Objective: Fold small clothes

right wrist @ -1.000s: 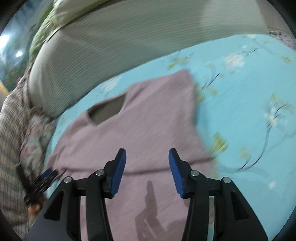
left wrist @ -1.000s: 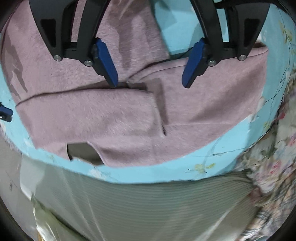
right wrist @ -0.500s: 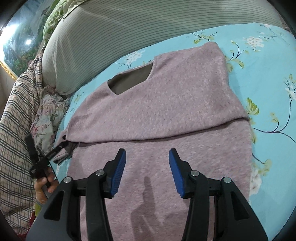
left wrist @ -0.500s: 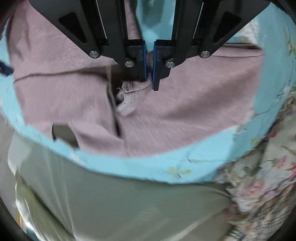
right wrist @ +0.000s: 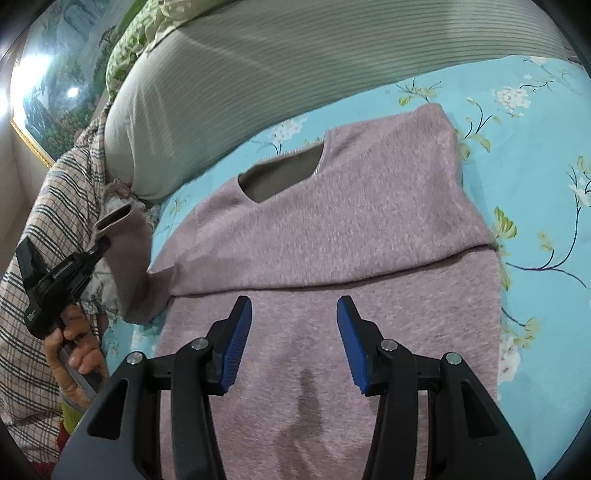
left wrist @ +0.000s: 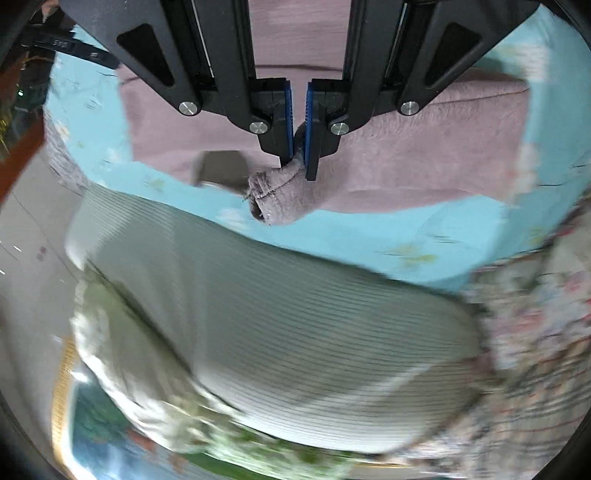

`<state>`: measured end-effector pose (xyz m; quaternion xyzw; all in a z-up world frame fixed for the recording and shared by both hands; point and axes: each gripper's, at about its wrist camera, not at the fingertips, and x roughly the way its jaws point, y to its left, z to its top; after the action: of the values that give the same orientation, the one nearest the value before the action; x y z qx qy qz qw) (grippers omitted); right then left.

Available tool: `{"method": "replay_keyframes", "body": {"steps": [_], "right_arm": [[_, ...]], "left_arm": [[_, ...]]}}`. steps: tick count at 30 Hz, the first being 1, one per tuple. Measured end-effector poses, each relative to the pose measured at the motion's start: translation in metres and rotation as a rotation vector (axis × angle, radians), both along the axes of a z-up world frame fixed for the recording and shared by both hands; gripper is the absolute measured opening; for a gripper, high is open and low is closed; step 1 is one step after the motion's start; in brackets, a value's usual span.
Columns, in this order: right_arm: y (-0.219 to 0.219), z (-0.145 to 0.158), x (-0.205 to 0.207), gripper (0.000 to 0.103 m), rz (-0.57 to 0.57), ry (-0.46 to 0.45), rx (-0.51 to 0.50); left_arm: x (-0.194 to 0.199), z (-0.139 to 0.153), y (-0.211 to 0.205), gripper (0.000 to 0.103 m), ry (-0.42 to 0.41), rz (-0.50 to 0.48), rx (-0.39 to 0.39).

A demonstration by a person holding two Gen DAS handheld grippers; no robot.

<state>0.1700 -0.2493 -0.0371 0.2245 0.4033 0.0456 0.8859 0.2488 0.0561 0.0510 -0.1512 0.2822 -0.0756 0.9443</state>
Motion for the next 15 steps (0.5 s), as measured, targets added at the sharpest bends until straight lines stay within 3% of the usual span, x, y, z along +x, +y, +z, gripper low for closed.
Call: {"method": "replay_keyframes", "body": {"steps": [5, 9, 12, 14, 15], "right_arm": [[-0.021, 0.0, 0.0, 0.049, -0.049, -0.008, 0.031], [-0.036, -0.004, 0.004, 0.049, -0.079, -0.004, 0.051], [-0.04, -0.009, 0.012, 0.049, -0.076, 0.019, 0.067], [-0.038, -0.012, 0.021, 0.05, -0.062, 0.037, 0.081], [-0.036, -0.013, 0.025, 0.051, -0.049, 0.043, 0.087]], "left_arm": [[0.027, -0.027, -0.095, 0.003, 0.042, -0.146, -0.013], [0.044, -0.061, -0.146, 0.003, 0.101, -0.209, 0.004], [0.055, -0.092, -0.168, 0.004, 0.177, -0.237, 0.058], [0.053, -0.103, -0.169, 0.012, 0.212, -0.246, 0.079], [0.051, -0.105, -0.167, 0.032, 0.227, -0.248, 0.085]]}}
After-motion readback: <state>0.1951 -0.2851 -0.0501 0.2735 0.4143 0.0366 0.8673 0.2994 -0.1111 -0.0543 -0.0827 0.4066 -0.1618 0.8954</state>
